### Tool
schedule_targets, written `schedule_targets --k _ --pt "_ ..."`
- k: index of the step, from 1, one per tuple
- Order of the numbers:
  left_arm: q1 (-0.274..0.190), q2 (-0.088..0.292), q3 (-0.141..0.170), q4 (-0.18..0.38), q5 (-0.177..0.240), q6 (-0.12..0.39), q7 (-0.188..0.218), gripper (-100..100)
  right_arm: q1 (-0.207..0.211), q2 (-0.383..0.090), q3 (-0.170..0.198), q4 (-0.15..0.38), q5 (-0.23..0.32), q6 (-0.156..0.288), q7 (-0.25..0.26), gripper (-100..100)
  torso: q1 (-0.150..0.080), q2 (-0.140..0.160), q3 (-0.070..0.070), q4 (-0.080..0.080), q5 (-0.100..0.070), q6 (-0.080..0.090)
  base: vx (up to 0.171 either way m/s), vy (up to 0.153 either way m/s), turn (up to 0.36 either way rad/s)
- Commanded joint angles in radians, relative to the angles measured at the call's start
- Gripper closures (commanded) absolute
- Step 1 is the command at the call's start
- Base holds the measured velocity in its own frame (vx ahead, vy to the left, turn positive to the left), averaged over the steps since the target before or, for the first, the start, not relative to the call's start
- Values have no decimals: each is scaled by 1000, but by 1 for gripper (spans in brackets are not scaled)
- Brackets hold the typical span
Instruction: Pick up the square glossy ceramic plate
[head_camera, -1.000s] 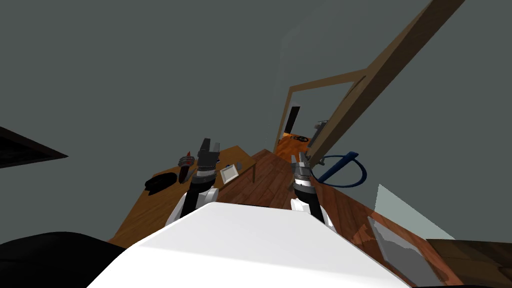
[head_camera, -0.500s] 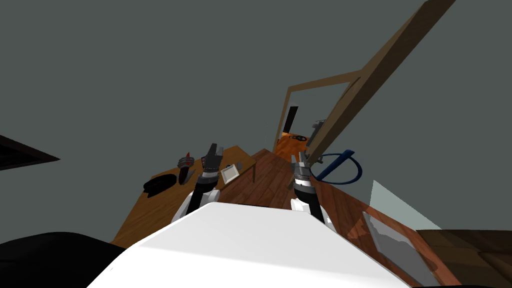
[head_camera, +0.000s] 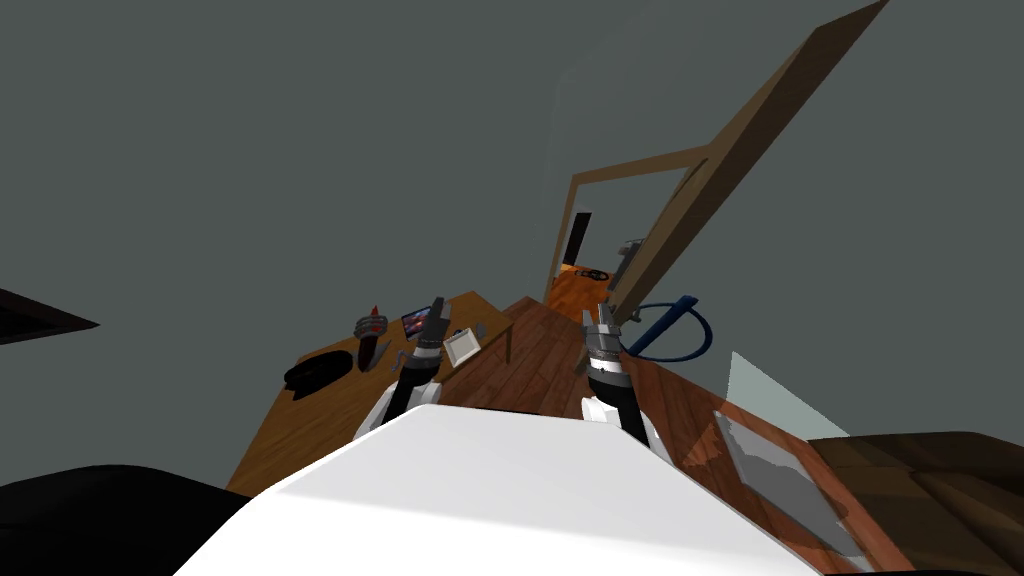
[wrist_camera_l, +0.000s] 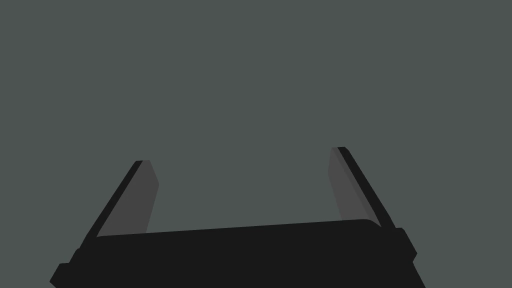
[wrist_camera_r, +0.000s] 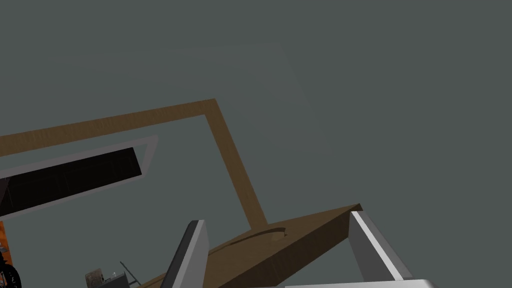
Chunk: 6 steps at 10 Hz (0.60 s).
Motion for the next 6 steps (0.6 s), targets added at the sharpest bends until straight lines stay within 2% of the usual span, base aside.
schedule_targets --k 1,3,4,6 --pt "1 15 -3 50 5 -13 -3 -100 0 0 0 0 0 0 0 0 0 0 0 0 0 0 -29 43 -59" --pt "-8 27 -5 102 8 -26 -6 -100 0 0 0 0 0 0 0 0 2 2 1 0 0 0 -42 68 -76" --pt "-8 27 -5 108 8 -26 -6 -100 0 0 0 0 0 0 0 0 1 1 1 0 0 0 -7 22 10" --pt "-17 39 -7 167 12 -40 -9 -100 0 0 0 0 0 0 0 0 -1 -1 0 0 0 0 -17 30 -52"
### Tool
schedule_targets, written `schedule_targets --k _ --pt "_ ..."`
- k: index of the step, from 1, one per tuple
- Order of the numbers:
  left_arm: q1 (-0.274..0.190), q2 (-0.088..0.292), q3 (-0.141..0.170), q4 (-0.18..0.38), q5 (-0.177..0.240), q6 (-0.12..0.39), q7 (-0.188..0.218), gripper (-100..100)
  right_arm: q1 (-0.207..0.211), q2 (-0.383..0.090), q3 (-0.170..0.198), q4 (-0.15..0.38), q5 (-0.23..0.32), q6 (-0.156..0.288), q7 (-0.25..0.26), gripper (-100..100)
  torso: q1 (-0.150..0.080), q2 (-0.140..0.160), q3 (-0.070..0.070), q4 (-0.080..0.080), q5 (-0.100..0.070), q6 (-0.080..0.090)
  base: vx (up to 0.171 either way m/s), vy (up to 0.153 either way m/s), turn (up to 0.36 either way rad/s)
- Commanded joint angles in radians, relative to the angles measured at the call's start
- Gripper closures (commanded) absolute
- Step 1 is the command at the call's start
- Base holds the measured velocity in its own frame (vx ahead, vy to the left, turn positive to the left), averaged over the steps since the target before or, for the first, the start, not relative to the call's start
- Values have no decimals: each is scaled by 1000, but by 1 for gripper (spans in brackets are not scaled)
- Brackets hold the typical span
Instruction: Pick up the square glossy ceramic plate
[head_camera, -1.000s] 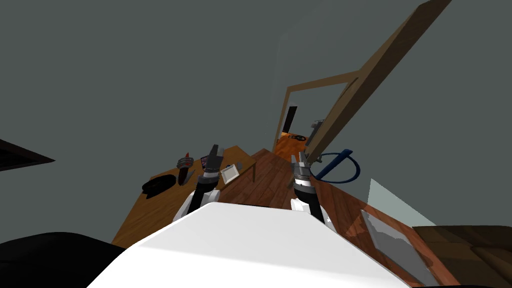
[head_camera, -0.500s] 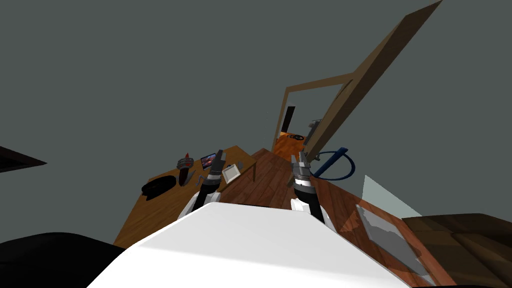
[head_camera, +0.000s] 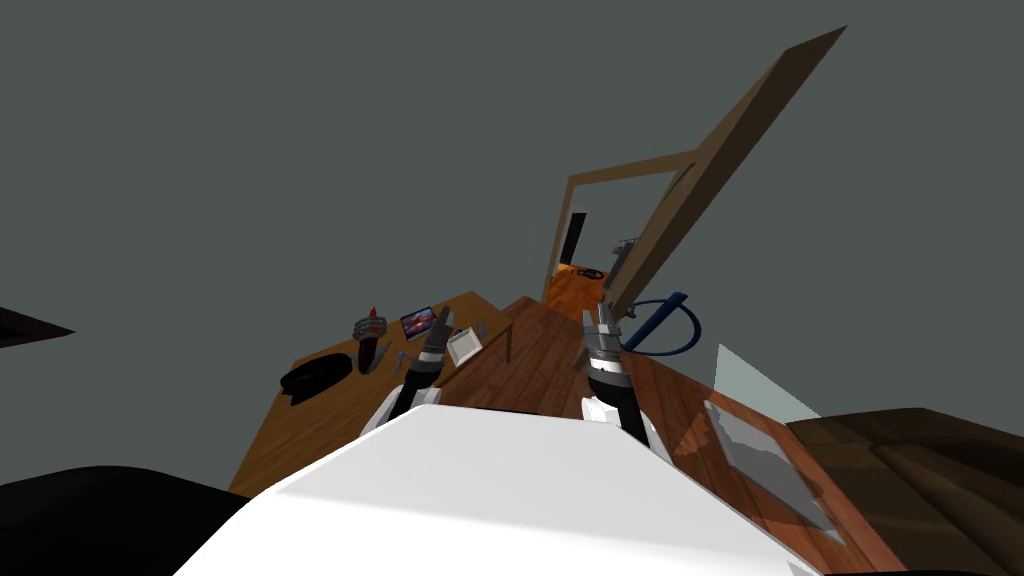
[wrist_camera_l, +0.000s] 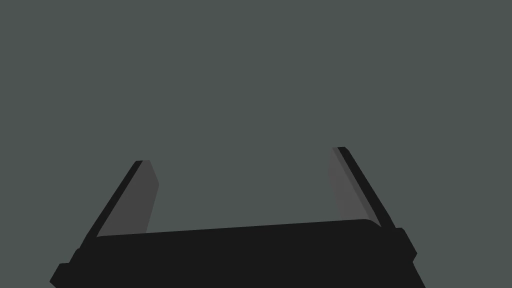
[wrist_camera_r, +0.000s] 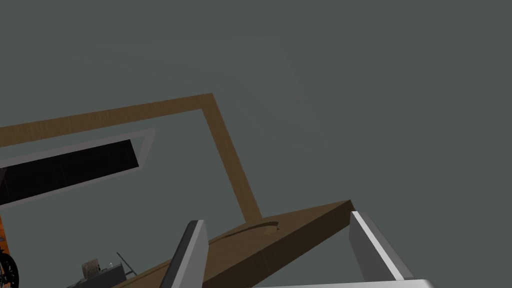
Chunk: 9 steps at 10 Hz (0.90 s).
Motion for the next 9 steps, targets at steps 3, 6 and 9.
schedule_targets --k 3,6,9 --pt "-15 25 -8 110 5 -33 -7 -100 0 0 0 0 0 0 0 0 1 0 0 0 0 0 -25 43 -61" --pt "-27 38 -10 195 7 -47 -9 -100 0 0 0 0 0 0 0 0 1 1 1 0 0 0 -28 45 -54" --pt "-40 51 -13 266 10 -62 -10 -100 0 0 0 0 0 0 0 0 1 0 0 0 0 0 -14 35 -41"
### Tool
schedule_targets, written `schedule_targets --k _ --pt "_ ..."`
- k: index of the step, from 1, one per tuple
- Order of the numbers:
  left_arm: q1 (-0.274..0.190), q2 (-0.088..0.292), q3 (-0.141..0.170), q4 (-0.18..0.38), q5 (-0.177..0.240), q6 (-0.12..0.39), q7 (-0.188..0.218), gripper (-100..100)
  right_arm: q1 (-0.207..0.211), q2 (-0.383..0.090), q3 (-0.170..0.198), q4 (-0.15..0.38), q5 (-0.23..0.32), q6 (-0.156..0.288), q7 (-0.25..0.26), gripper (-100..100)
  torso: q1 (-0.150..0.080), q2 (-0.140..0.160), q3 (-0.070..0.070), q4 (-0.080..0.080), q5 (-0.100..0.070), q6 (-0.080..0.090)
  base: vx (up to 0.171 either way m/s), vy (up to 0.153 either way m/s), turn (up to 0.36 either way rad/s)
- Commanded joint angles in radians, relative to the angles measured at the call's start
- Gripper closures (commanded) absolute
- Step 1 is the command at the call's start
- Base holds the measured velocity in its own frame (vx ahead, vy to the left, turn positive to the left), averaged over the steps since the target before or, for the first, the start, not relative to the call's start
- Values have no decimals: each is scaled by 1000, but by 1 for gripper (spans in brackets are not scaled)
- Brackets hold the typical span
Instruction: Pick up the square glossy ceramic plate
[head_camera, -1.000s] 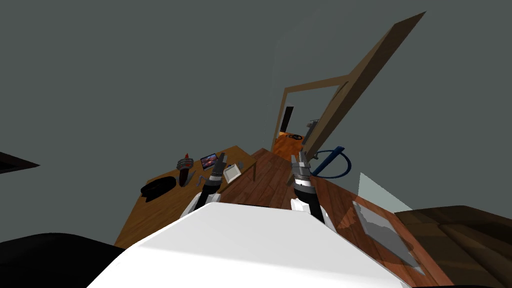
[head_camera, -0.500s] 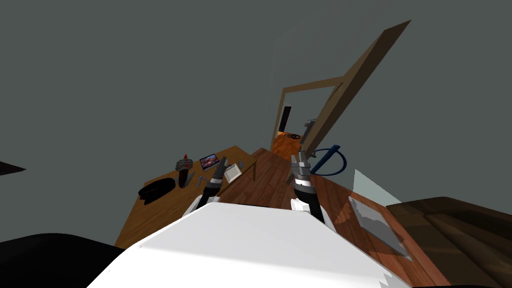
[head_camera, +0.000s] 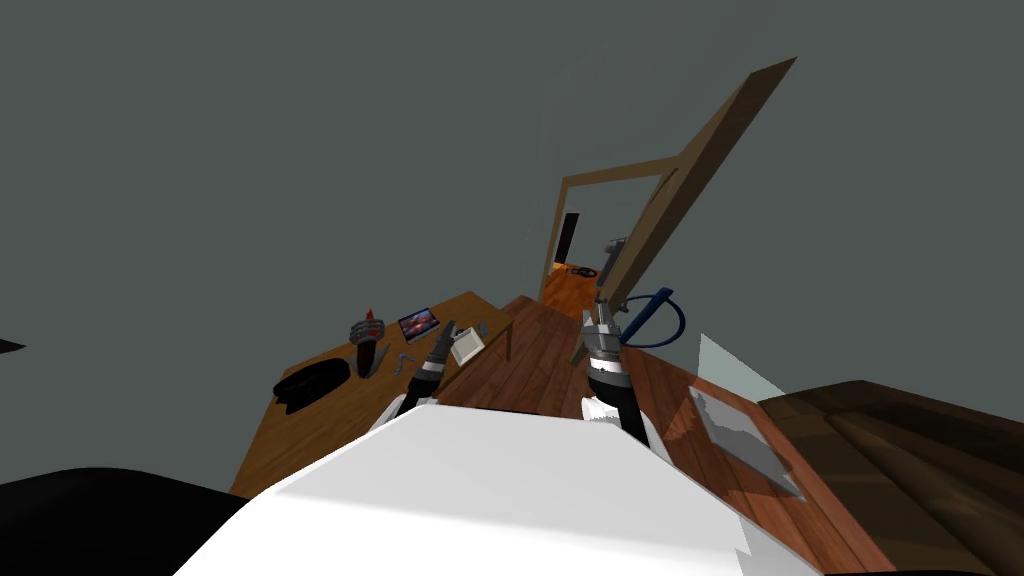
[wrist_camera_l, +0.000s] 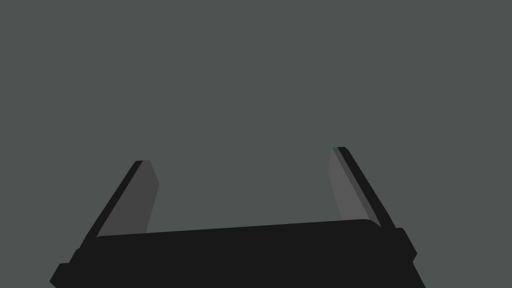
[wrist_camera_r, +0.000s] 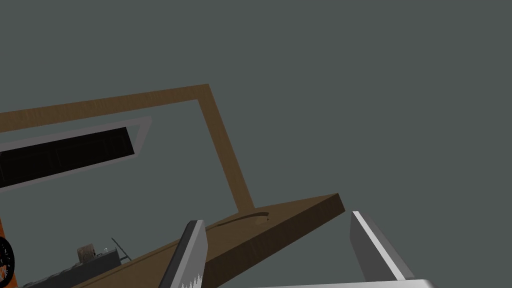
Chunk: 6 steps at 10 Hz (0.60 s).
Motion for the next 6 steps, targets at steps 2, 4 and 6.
schedule_targets --k 2,4,6 --pt "-22 12 -3 80 1 -14 -2 -100 0 0 0 0 0 0 0 0 0 0 0 0 0 0 -16 24 -69" --pt "-36 24 -6 125 3 -29 -2 -100 0 0 0 0 0 0 0 0 0 0 0 0 0 0 -10 19 -41" --pt "-51 37 -9 183 4 -43 -2 -100 0 0 0 0 0 0 0 0 0 0 0 0 0 0 -13 33 -74"
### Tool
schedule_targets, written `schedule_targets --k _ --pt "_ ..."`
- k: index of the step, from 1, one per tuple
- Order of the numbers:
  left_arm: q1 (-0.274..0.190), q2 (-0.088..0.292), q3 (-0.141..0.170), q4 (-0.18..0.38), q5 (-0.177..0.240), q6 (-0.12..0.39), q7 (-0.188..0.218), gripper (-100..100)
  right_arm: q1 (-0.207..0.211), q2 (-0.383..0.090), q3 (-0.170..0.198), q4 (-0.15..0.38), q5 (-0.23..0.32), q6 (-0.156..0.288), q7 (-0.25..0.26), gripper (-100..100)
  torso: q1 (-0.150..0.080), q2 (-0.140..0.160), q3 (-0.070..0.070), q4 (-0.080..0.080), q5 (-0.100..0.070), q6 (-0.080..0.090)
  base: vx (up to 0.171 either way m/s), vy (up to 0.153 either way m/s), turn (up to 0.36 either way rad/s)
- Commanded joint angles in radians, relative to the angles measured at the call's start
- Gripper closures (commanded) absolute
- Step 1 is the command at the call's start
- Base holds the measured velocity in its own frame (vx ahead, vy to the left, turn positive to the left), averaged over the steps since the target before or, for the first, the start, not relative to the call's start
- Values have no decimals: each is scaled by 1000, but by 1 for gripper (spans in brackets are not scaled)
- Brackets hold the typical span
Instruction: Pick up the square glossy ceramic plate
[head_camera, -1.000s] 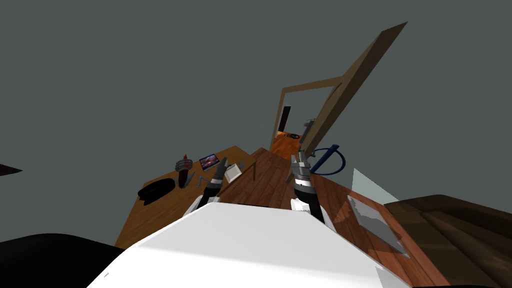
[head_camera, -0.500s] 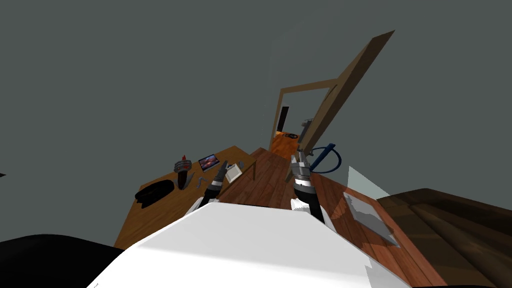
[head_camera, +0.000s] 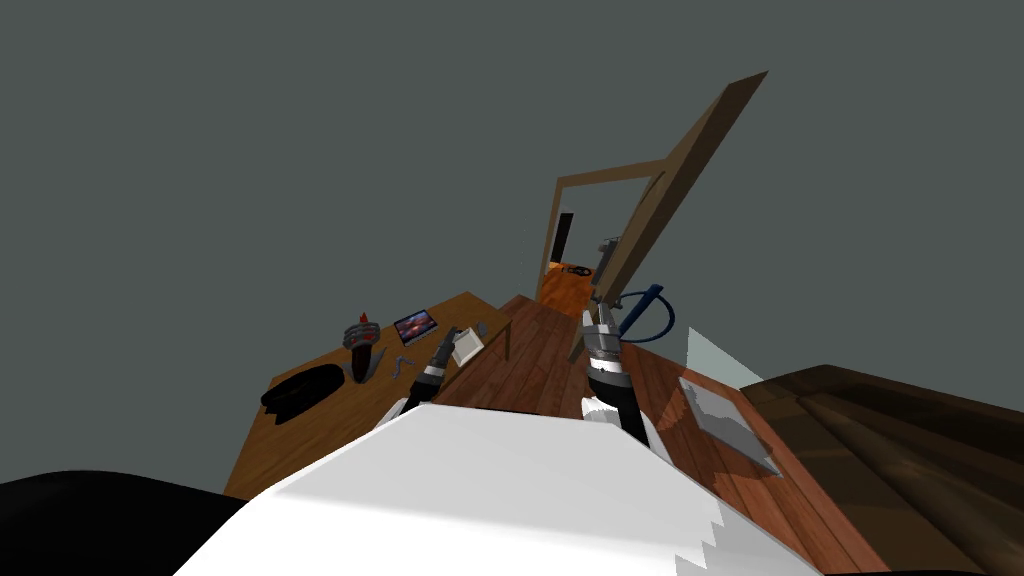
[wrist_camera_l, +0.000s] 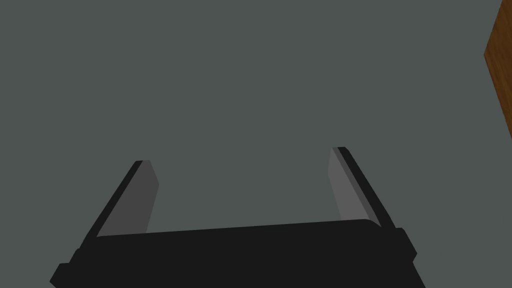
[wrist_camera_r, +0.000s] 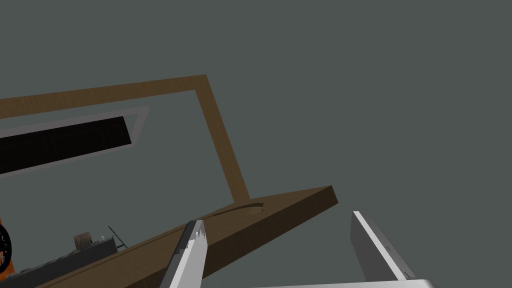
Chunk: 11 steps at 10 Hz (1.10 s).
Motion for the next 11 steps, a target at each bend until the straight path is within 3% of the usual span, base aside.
schedule_targets --k 1,4,5,11 --pt "-11 11 2 50 3 -9 5 -100 0 0 0 0 0 0 0 0 0 0 0 0 0 0 -11 35 -41" --pt "-27 24 -2 126 3 -23 5 -100 0 0 0 0 0 0 0 0 -1 -1 0 0 0 0 -6 19 -47" --pt "-27 24 -2 129 3 -23 5 -100 0 0 0 0 0 0 0 0 -1 0 0 0 0 0 -5 10 9" --pt "-77 60 -11 322 1 -64 11 -100 0 0 0 0 0 0 0 0 -1 -1 0 0 0 0 -6 25 -71"
